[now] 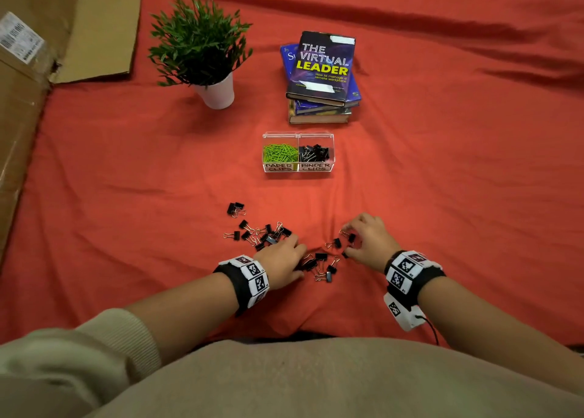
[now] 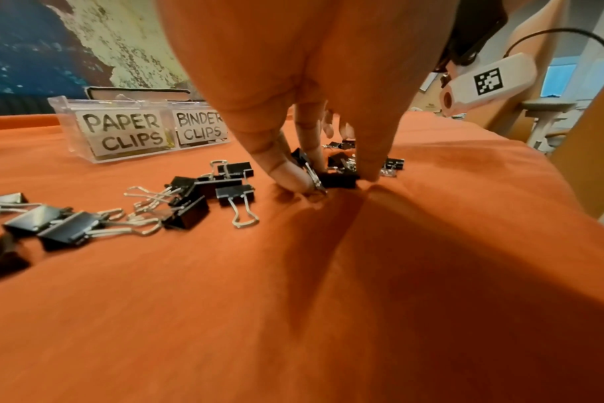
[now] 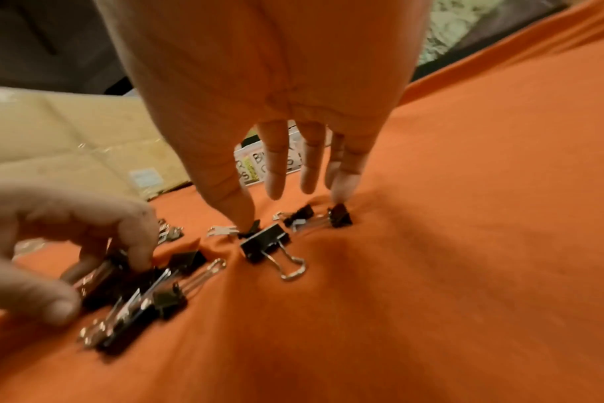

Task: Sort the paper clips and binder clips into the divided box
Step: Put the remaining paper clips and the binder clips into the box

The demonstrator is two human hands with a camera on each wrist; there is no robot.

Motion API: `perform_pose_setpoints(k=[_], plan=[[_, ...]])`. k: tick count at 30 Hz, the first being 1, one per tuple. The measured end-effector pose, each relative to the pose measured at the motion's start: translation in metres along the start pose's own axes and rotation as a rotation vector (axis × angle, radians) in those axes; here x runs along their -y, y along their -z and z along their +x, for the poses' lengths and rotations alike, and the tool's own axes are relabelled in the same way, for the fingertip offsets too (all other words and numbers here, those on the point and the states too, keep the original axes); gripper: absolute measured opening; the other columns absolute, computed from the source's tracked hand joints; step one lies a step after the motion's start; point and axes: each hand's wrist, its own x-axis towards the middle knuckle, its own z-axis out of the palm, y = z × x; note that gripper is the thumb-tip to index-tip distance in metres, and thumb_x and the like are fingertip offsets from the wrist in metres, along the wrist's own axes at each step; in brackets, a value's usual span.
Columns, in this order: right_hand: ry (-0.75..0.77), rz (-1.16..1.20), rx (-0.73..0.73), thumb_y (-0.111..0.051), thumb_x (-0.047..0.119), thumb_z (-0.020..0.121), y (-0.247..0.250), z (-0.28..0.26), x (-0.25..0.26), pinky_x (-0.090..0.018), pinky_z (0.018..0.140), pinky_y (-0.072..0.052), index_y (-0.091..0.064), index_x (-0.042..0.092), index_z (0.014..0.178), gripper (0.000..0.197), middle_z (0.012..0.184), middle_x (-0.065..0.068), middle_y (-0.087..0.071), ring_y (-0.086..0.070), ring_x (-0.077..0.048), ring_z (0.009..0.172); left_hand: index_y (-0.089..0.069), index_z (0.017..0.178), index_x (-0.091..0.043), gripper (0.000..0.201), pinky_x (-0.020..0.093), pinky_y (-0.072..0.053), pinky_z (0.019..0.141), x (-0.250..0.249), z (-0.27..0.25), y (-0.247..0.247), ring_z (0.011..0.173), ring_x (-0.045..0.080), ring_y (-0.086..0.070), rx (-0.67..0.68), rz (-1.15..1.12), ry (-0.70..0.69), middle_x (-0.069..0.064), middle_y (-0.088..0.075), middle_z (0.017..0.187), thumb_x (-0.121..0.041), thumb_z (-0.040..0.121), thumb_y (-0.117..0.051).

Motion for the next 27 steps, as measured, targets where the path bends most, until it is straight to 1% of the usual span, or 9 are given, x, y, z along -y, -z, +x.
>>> perform_pose_setpoints(k=[2, 3, 7, 10, 13, 16, 20, 23, 27], plan=[[-0.002, -0.105, 0.033, -0.068, 0.03, 0.074, -0.004, -0.003, 0.0, -0.031, 0.096, -0.04, -0.054, 0.02, 0.121, 0.05, 0.115, -0.004, -0.046, -0.04, -0.024, 0.109, -0.043, 0.119, -0.007, 0.038, 0.041, -0.047, 0.083, -0.002, 0.0, 0.001, 0.104, 0.031, -0.055, -0.016, -0.009, 0.006, 0.012, -0.04, 0.122, -0.029, 0.091, -0.057], [-0.014, -0.115, 0.048, -0.067, 0.029, 0.075, -0.007, -0.004, 0.001, -0.033, 0.095, -0.042, -0.053, 0.019, 0.122, 0.049, 0.116, -0.005, -0.045, -0.042, -0.025, 0.109, -0.043, 0.119, -0.007, 0.036, 0.042, -0.047, 0.082, -0.003, 0.0, 0.002, 0.103, 0.032, -0.056, -0.021, -0.016, 0.011, 0.012, -0.04, 0.121, -0.026, 0.091, -0.056], [-0.017, -0.031, 0.081, -0.063, 0.017, 0.08, -0.014, -0.007, 0.006, -0.037, 0.093, -0.047, -0.058, 0.014, 0.112, 0.032, 0.112, -0.006, -0.045, -0.049, -0.025, 0.107, -0.045, 0.114, -0.006, 0.031, 0.042, -0.05, 0.079, -0.004, 0.0, 0.003, 0.098, 0.032, -0.057, -0.024, -0.069, 0.041, 0.012, -0.042, 0.117, -0.019, 0.087, -0.055], [-0.025, 0.032, 0.07, -0.065, 0.014, 0.077, -0.015, -0.007, 0.006, -0.036, 0.092, -0.047, -0.059, 0.013, 0.104, 0.027, 0.108, -0.004, -0.045, -0.051, -0.024, 0.103, -0.048, 0.11, -0.006, 0.028, 0.04, -0.05, 0.08, -0.003, 0.001, 0.005, 0.097, 0.03, -0.057, -0.041, -0.139, 0.058, 0.01, -0.045, 0.116, -0.014, 0.084, -0.055], [-0.055, 0.112, 0.042, -0.069, 0.015, 0.075, -0.014, -0.004, 0.006, -0.032, 0.093, -0.047, -0.059, 0.013, 0.105, 0.032, 0.103, 0.001, -0.044, -0.052, -0.02, 0.101, -0.051, 0.107, -0.008, 0.026, 0.037, -0.049, 0.084, -0.001, 0.003, 0.006, 0.099, 0.028, -0.057, -0.063, -0.218, 0.074, 0.008, -0.048, 0.115, -0.012, 0.082, -0.056], [-0.085, 0.093, 0.063, -0.069, 0.017, 0.077, -0.014, -0.002, 0.006, -0.027, 0.092, -0.045, -0.06, 0.012, 0.106, 0.031, 0.1, 0.001, -0.042, -0.049, -0.017, 0.1, -0.053, 0.108, -0.01, 0.027, 0.034, -0.047, 0.089, 0.002, 0.005, 0.008, 0.103, 0.026, -0.057, -0.075, -0.293, 0.101, 0.007, -0.05, 0.115, -0.011, 0.082, -0.056], [-0.057, 0.042, 0.075, -0.067, 0.018, 0.078, -0.015, -0.002, 0.008, -0.029, 0.089, -0.044, -0.062, 0.012, 0.092, 0.016, 0.101, -0.003, -0.045, -0.047, -0.02, 0.098, -0.056, 0.114, -0.011, 0.028, 0.026, -0.042, 0.093, 0.007, 0.007, 0.016, 0.108, 0.022, -0.055, -0.094, -0.308, 0.117, 0.006, -0.052, 0.118, -0.013, 0.085, -0.056], [-0.022, 0.003, 0.102, -0.064, 0.018, 0.079, -0.016, -0.003, 0.008, -0.032, 0.092, -0.041, -0.062, 0.014, 0.087, 0.01, 0.1, -0.001, -0.05, -0.045, -0.021, 0.098, -0.061, 0.111, -0.012, 0.027, 0.028, -0.045, 0.095, 0.013, 0.013, 0.028, 0.107, 0.023, -0.057, -0.108, -0.319, 0.114, 0.006, -0.055, 0.115, -0.015, 0.084, -0.058], [0.028, -0.005, 0.144, -0.064, 0.02, 0.076, -0.014, 0.0, 0.005, -0.03, 0.103, -0.029, -0.055, 0.024, 0.078, 0.01, 0.089, 0.007, -0.05, -0.052, -0.019, 0.091, -0.063, 0.11, -0.012, 0.026, 0.026, -0.042, 0.093, 0.018, 0.032, 0.06, 0.106, 0.023, -0.057, -0.183, -0.351, 0.129, 0.008, -0.058, 0.114, -0.014, 0.084, -0.063]])
